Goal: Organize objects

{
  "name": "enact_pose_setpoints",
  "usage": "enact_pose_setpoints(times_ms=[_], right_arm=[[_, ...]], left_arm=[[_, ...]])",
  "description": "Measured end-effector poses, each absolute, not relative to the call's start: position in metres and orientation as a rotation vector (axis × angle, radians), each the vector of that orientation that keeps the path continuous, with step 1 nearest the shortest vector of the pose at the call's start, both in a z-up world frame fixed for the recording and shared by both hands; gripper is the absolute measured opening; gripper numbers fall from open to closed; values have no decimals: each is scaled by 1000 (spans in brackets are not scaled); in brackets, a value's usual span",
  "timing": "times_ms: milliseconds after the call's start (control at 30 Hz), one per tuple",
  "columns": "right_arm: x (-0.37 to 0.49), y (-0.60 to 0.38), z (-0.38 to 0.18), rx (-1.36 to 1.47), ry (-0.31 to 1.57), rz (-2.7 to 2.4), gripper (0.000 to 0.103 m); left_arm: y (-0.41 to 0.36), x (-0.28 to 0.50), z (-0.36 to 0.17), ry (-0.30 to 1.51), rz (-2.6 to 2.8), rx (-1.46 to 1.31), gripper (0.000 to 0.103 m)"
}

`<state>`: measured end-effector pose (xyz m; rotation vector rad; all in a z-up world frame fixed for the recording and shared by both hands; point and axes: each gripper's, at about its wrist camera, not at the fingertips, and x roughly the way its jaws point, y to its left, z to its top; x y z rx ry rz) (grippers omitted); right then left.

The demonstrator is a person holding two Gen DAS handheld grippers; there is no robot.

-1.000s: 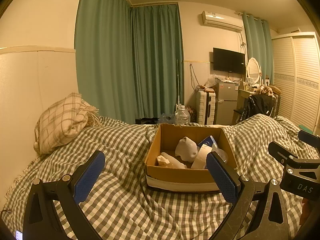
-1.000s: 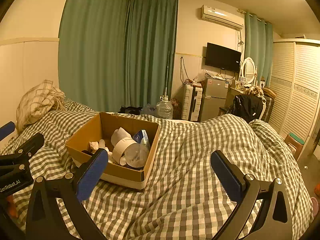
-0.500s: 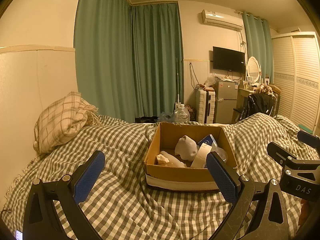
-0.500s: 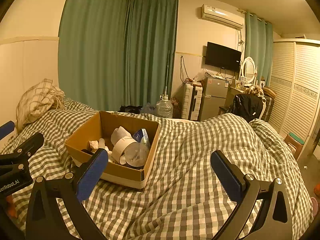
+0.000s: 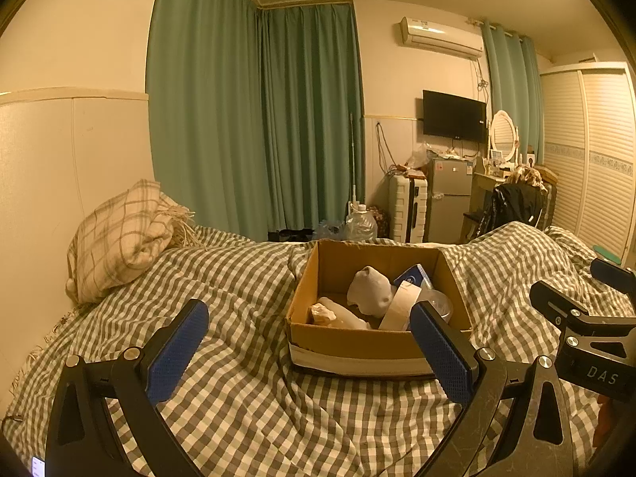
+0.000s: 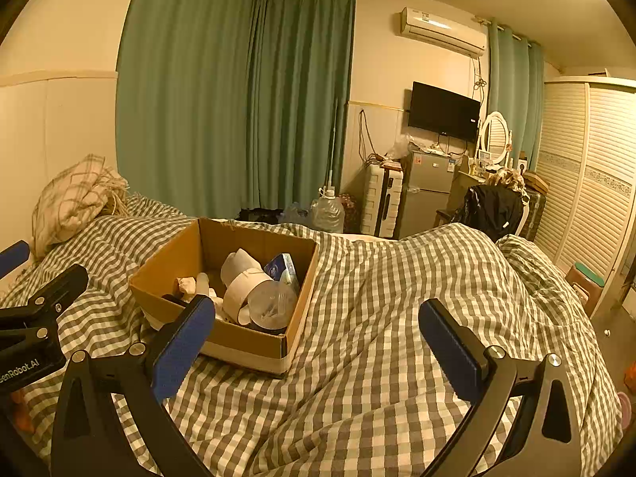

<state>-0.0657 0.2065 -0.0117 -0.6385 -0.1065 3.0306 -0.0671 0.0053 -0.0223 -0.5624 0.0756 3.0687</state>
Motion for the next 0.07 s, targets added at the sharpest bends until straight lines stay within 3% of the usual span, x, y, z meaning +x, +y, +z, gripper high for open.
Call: enact_pose_setpoints(times_ms=[67], right_arm=[[-65, 207, -13, -639, -105, 3029, 103]], left_arm=[[5, -66, -22, 78, 3077, -554, 103]])
